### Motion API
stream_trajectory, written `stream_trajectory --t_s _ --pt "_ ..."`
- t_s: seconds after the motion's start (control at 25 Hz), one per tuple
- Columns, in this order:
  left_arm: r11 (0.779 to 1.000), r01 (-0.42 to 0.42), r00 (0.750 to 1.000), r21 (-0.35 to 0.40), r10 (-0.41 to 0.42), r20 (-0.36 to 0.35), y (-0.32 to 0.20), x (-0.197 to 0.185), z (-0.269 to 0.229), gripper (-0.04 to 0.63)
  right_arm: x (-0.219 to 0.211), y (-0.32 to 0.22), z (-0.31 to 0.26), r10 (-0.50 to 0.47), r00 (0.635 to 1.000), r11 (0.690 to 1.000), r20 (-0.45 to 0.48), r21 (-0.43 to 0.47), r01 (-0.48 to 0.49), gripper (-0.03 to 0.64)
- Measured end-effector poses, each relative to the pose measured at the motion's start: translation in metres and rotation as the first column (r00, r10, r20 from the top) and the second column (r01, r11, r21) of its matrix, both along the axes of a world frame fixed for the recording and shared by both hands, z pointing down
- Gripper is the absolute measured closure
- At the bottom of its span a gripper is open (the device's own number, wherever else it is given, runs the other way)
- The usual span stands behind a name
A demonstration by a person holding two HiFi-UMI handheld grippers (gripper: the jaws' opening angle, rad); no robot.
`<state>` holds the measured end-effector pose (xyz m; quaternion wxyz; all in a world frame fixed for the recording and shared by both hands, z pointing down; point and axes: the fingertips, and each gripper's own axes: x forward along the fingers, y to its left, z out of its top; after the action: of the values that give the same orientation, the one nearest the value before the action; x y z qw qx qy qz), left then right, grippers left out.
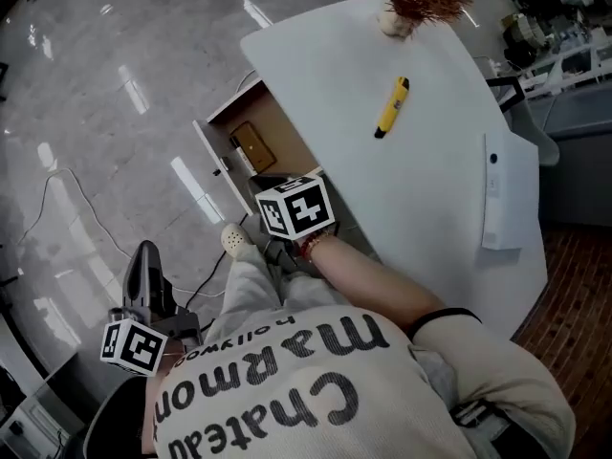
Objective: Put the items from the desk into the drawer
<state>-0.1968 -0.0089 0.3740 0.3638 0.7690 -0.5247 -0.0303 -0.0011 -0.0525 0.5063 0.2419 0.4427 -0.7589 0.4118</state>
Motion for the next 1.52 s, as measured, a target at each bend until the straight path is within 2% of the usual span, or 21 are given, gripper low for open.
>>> stream_trajectory --t_s 0.08,0.16,0.32,0.44,0.6,0.68,0.88,1.0,1.12,1.28,1.52 --pt "0.999 -0.019 0.999 0.033 0.02 -0.027 0.019 0.028 -0.016 0.595 0.027 0.017 -0.047 0.058 0.996 0.995 0.075 0.077 -0.064 0.614" --pt "0.997 -0.054 0.997 0.063 0.057 -0.049 0.036 0.059 -0.032 0.595 0.063 0.036 -0.092 0.129 0.979 0.977 0.156 0.147 -0.152 0.614" --pt "0.975 -0.158 0.983 0.158 0.17 -0.07 0.058 0.127 -0.071 0.595 0.144 0.074 -0.176 0.266 0.915 0.901 0.304 0.259 -0.348 0.614" --pt "0.956 -0.206 0.971 0.207 0.226 -0.078 0.08 0.171 -0.097 0.595 0.192 0.115 -0.217 0.324 0.869 0.843 0.374 0.303 -0.445 0.614" --pt "0.923 -0.267 0.95 0.276 0.3 -0.086 0.09 0.214 -0.13 0.594 0.247 0.153 -0.238 0.396 0.866 0.778 0.304 0.39 -0.493 0.613" --pt "0.91 -0.296 0.941 0.289 0.33 -0.074 0.089 0.228 -0.139 0.595 0.267 0.162 -0.236 0.442 0.852 0.759 0.281 0.39 -0.522 0.586" --pt "0.886 -0.356 0.923 0.298 0.382 -0.035 0.074 0.246 -0.139 0.595 0.286 0.162 -0.223 0.488 0.84 0.76 0.236 0.359 -0.542 0.501" --pt "0.877 -0.389 0.91 0.282 0.414 -0.032 0.05 0.251 -0.131 0.594 0.291 0.145 -0.212 0.518 0.829 0.753 0.21 0.347 -0.559 0.469" --pt "0.865 -0.432 0.893 0.256 0.45 -0.011 0.015 0.254 -0.118 0.595 0.296 0.117 -0.197 0.565 0.802 0.738 0.195 0.315 -0.597 0.448" --pt "0.853 -0.473 0.873 0.218 0.487 -0.009 -0.042 0.251 -0.11 0.594 0.3 0.075 -0.173 0.633 0.748 0.701 0.197 0.265 -0.663 0.437" --pt "0.824 -0.521 0.845 0.223 0.534 -0.001 -0.125 0.249 -0.111 0.595 0.301 0.026 -0.151 0.707 0.685 0.652 0.177 0.214 -0.728 0.413"
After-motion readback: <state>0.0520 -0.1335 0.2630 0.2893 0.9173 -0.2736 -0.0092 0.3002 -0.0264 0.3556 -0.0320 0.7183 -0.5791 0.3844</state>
